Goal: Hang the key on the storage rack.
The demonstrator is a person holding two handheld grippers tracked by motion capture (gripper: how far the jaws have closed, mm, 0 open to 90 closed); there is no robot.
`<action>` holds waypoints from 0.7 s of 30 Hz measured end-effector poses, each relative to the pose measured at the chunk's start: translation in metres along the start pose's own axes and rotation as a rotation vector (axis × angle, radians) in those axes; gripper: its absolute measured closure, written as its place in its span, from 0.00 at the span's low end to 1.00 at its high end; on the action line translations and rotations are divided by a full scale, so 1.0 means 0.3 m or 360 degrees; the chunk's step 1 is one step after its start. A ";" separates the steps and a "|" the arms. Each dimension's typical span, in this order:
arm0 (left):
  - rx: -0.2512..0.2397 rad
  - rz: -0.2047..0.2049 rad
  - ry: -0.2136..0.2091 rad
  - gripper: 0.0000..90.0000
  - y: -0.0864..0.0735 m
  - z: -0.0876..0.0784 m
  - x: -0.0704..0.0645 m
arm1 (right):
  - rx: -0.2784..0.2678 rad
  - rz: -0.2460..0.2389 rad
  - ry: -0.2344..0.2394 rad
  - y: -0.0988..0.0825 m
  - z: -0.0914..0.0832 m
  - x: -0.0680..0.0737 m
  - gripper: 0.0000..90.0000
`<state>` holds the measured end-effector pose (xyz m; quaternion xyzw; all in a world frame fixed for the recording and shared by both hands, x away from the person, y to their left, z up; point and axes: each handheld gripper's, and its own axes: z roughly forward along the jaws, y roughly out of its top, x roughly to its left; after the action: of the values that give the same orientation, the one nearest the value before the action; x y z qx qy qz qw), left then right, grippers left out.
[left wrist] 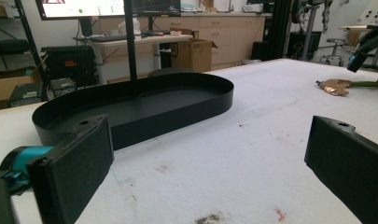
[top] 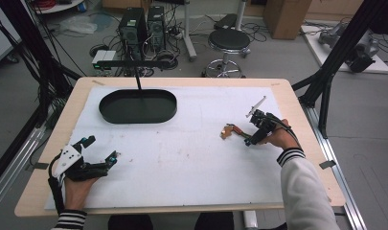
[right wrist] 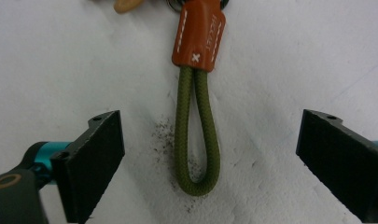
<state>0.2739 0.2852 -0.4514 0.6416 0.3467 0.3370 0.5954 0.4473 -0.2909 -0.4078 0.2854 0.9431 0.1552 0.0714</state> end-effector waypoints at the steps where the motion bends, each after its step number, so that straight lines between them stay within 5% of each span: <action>1: -0.0001 -0.0002 0.0001 0.02 0.000 0.000 0.000 | 0.0012 0.0000 0.0007 0.000 0.001 -0.001 0.19; 21: 0.0000 -0.0005 0.0002 0.02 0.000 0.000 0.001 | 0.0100 -0.0035 0.0042 0.004 0.006 -0.004 0.52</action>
<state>0.2741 0.2853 -0.4514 0.6408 0.3481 0.3364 0.5958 0.4492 -0.2901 -0.4090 0.2750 0.9514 0.1286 0.0516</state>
